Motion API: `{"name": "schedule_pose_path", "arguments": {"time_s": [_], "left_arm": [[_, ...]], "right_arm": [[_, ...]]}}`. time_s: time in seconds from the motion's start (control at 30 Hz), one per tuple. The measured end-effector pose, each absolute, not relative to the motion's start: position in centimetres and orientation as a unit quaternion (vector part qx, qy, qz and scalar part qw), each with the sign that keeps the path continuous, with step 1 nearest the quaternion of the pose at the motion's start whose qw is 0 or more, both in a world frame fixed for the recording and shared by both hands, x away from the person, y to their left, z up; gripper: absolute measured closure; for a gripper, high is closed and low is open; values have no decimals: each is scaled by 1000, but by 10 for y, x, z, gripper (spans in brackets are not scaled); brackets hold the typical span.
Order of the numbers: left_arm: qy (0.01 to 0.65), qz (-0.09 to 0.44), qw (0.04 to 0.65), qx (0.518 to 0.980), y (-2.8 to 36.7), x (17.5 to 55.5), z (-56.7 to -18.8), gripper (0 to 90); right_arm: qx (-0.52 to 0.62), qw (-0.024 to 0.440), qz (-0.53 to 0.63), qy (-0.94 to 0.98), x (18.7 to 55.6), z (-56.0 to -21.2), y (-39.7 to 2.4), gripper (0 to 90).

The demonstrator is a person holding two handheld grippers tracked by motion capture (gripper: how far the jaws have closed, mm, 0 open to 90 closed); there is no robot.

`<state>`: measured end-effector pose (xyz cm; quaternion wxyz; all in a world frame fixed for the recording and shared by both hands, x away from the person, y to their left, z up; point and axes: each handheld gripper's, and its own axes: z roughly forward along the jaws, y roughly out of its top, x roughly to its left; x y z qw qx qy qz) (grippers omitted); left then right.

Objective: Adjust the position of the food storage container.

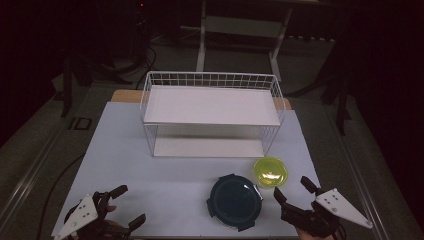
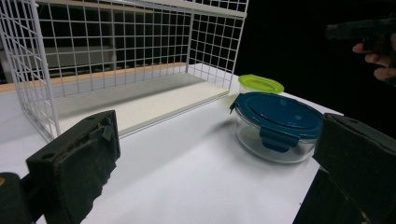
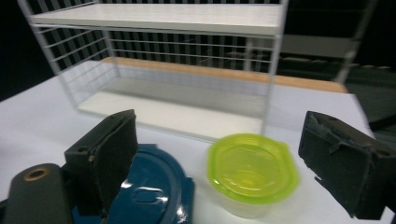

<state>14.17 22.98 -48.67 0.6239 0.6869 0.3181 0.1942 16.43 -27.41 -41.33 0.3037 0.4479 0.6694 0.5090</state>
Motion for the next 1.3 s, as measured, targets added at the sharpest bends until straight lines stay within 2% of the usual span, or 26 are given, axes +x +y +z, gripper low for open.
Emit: {"name": "schedule_pose_path", "arguments": {"time_s": [0.13, 0.27, 0.3, 0.4, 0.47, 0.57, 0.77, 1.13, 1.3], "left_arm": [[318, 195, 623, 688, 229, 142, -487, 2], [318, 194, 623, 688, 229, 142, -487, 1], [318, 193, 623, 688, 230, 142, -487, 1], [318, 193, 623, 688, 230, 142, -487, 2], [318, 193, 623, 688, 230, 142, -487, 1], [317, 193, 623, 688, 230, 142, -487, 2], [317, 194, 623, 688, 230, 143, -487, 2], [317, 193, 622, 690, 230, 143, -487, 2], [317, 193, 621, 690, 230, 143, -487, 2]], "right_arm": [[432, 289, 505, 689, 173, -406, -276, 116], [421, 266, 500, 709, 181, -402, -277, 158], [418, 256, 501, 713, 183, -403, -278, 221], [412, 257, 481, 730, 185, -408, -277, 312], [409, 239, 473, 743, 187, -414, -276, 353], [408, 223, 457, 758, 187, -426, -274, 482], [413, 186, 437, 777, 186, -448, -275, 671], [415, 128, 397, 809, 179, -479, -275, 898], [407, 108, 392, 818, 177, -486, -273, 900]]}}
